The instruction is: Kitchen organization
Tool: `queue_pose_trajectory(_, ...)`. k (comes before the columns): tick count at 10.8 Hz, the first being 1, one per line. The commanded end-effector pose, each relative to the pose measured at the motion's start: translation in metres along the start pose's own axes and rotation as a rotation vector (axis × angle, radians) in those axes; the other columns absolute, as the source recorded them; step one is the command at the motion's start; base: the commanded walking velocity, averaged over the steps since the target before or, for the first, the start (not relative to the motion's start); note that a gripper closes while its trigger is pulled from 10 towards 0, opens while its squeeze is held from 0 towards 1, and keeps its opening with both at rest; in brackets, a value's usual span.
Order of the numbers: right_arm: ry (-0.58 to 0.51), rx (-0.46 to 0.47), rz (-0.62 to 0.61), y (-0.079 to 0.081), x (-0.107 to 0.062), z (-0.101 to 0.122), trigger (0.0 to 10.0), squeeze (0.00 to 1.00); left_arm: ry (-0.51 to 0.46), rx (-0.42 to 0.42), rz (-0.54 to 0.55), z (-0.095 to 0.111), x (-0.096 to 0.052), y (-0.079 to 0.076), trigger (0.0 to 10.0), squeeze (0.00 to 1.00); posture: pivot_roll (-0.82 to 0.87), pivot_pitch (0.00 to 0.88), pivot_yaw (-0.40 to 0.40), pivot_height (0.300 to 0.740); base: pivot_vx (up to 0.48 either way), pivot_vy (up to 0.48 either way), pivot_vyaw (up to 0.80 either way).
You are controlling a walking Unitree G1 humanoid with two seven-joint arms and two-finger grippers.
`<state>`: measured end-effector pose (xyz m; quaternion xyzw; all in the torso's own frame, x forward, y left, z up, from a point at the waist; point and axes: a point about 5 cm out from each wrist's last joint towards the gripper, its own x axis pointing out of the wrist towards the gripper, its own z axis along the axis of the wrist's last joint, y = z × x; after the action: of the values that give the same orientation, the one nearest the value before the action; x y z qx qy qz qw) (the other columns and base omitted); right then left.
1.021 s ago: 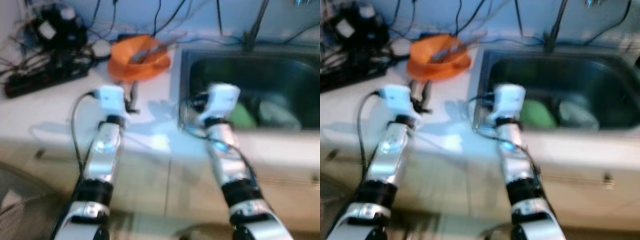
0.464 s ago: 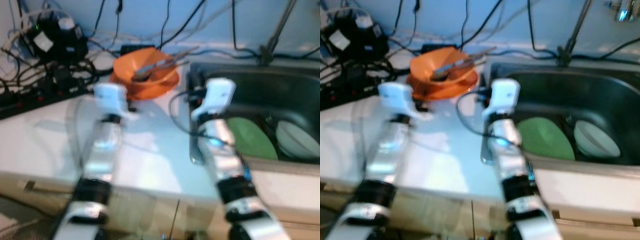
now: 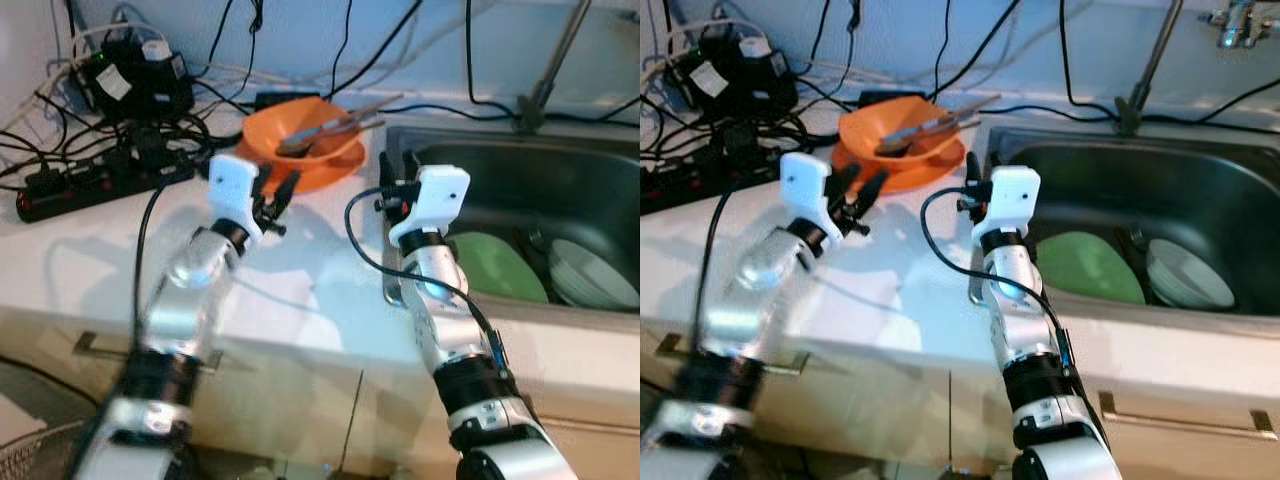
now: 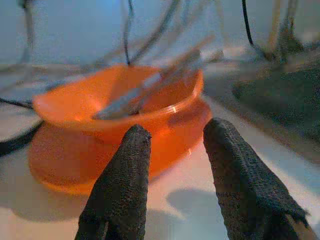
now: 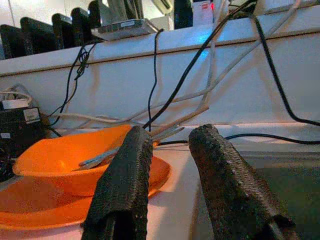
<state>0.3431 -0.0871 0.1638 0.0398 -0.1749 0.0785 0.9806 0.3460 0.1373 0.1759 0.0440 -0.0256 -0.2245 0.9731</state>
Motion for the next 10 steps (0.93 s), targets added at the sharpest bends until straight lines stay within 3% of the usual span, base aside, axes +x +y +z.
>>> queue_pose_trajectory(1, 0.002, 0.006, -0.006, -0.001, -0.001, -0.001, 10.0, 0.00, 0.078, 0.022, -0.055, 0.001, 0.002, -0.003, 10.0, 0.00, 0.04, 0.028, 0.045, 0.740, 0.000, 0.000, 0.00)
queue_pose_trajectory(4, 0.004, 0.011, -0.007, 0.002, -0.003, -0.003, 10.0, 0.00, 0.183, -0.013, 0.043, -0.007, 0.012, 0.009, 10.0, 0.00, 0.04, 0.010, 0.056, 0.740, 0.000, 0.000, 0.00)
queue_pose_trajectory(6, 0.006, 0.013, -0.007, 0.002, -0.003, -0.004, 10.0, 0.00, 0.178, -0.039, 0.052, -0.005, 0.021, 0.009, 10.0, 1.00, 0.04, 0.007, 0.061, 0.740, 0.000, 0.000, 0.00)
queue_pose_trajectory(8, 0.009, 0.012, -0.015, 0.001, -0.004, -0.005, 10.0, 0.00, 0.230, -0.036, 0.087, -0.004, 0.040, 0.012, 10.0, 0.98, 0.03, 0.019, 0.068, 0.740, 0.000, 0.000, 0.00)
queue_pose_trajectory(9, 0.010, 0.011, -0.018, 0.001, -0.004, -0.005, 10.0, 0.00, 0.236, -0.024, 0.092, -0.002, 0.046, 0.013, 10.0, 0.00, 0.03, 0.024, 0.071, 0.740, 0.000, 0.000, 0.00)
queue_pose_trajectory(10, 0.010, 0.012, -0.021, 0.001, -0.005, -0.005, 10.0, 0.00, 0.234, -0.013, 0.097, 0.003, 0.053, 0.013, 10.0, 0.00, 0.02, 0.032, 0.076, 0.740, 0.000, 0.000, 0.00)
